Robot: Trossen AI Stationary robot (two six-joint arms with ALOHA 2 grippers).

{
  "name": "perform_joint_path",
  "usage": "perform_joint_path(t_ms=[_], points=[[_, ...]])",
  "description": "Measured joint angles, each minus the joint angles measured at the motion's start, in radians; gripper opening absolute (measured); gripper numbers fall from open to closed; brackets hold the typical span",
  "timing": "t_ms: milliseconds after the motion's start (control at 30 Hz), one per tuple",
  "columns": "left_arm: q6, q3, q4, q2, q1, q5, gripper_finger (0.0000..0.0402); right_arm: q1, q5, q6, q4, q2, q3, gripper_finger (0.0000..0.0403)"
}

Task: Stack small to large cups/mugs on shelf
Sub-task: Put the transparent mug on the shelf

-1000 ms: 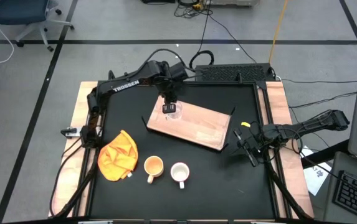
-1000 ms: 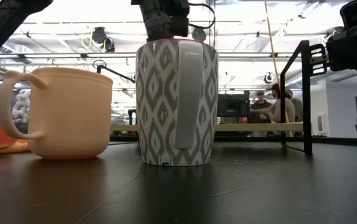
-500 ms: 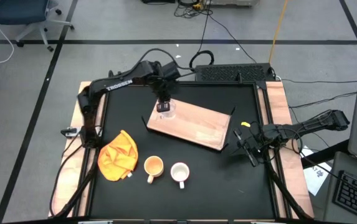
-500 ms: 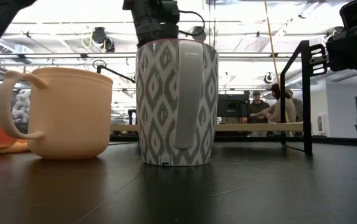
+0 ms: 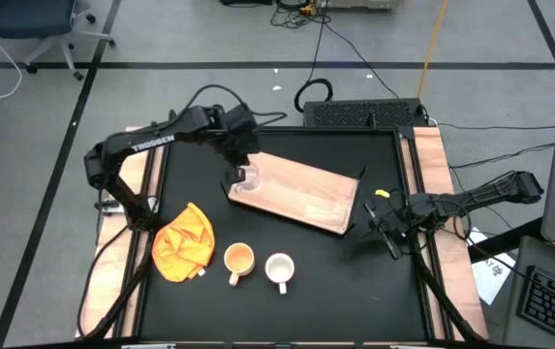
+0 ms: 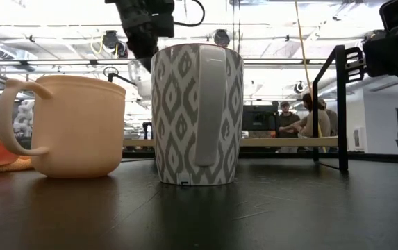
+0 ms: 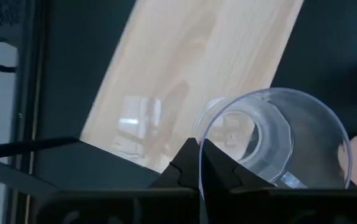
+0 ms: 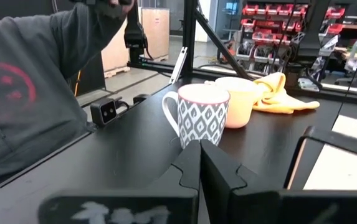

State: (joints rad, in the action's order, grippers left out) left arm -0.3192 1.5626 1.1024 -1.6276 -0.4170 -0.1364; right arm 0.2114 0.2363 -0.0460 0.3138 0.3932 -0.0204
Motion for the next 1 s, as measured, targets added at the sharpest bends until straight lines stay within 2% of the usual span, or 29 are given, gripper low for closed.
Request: perform_joint_path(t_ms=[400, 1000], points=[[-0.048, -0.014, -0.025, -0.002, 0.014, 0.006, 0.0000, 0.000, 0.000, 0.006, 0.017, 0.000, 0.000, 0.0000], [-0.143, -0.014, -0.064, -0.128, -0.036, -0.021, 0.0000, 0.000, 0.000, -0.003, 0.015, 0.001, 0.000, 0.0000]])
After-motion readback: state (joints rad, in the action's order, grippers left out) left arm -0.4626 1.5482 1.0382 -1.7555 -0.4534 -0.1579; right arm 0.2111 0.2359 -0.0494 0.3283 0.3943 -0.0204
